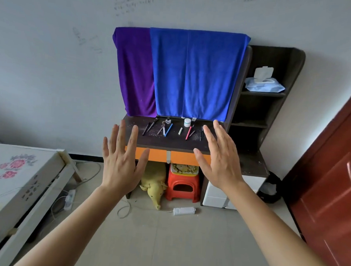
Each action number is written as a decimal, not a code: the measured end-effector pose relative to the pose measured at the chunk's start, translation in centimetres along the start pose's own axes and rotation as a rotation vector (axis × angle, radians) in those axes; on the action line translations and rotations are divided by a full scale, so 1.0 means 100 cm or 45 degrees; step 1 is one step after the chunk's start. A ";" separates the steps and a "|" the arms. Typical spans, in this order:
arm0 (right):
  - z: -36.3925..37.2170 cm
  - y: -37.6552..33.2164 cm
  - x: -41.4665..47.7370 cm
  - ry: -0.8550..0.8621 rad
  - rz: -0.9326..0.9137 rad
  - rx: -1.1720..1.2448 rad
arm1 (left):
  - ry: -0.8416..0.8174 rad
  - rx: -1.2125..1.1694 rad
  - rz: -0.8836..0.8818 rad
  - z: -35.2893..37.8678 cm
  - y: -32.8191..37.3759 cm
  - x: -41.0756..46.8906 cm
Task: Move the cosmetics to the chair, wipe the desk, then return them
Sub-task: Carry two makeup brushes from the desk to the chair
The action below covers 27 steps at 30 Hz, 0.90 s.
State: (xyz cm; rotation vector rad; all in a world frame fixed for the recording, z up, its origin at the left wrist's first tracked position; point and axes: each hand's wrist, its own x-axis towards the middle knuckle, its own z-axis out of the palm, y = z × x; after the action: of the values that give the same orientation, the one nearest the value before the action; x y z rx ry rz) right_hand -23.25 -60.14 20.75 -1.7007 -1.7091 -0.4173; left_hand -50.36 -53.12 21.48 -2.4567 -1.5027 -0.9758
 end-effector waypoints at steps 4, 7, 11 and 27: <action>0.066 0.045 0.052 -0.003 0.027 0.029 | -0.040 0.030 0.044 0.068 -0.026 0.066; 0.116 0.081 0.093 -0.055 0.093 0.044 | -0.118 0.085 0.027 0.118 -0.044 0.118; 0.173 0.119 0.146 -0.199 0.196 0.046 | -0.298 0.141 0.013 0.170 -0.069 0.177; 0.391 0.174 0.282 -0.513 0.425 -0.092 | -0.633 0.044 -0.030 0.359 -0.208 0.346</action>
State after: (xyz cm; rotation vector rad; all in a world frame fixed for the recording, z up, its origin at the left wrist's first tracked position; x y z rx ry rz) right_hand -13.26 -11.72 7.15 -2.1886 -1.6432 0.0221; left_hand -40.16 -1.82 7.90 -2.7959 -1.6546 -0.3405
